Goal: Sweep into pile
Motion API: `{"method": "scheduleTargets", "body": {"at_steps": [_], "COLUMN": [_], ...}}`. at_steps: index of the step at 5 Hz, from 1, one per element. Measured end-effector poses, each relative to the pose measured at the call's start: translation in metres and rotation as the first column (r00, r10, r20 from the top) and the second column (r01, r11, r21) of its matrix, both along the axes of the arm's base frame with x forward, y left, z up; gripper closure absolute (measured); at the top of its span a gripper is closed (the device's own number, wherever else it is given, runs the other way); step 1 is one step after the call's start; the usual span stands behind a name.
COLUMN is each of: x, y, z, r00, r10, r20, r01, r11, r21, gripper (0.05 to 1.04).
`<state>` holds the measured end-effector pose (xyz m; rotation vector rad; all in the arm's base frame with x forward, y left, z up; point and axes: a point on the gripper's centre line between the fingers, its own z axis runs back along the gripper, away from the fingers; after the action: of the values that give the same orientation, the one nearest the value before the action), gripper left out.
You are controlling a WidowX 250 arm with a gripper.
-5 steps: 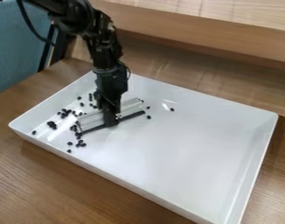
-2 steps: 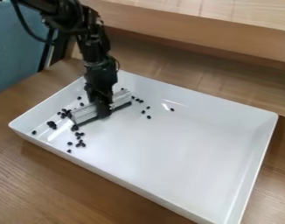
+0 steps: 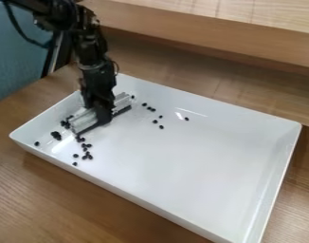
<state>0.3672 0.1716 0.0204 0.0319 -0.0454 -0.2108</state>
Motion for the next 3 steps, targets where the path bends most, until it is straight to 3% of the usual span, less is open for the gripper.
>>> {"method": "scheduleTargets", "body": {"at_steps": [1, 3], "x": [-0.0014, -0.0015], "y": [-0.0014, -0.0097], "z": [-0.0007, 0.0017], "r00": [0.999, 0.994], "r10": [0.034, 0.103], "r20": [-0.009, -0.044], "r01": [-0.034, -0.107], "r11": [0.999, 0.988], "r21": [-0.018, -0.112], "gripper": [0.639, 0.157]}}
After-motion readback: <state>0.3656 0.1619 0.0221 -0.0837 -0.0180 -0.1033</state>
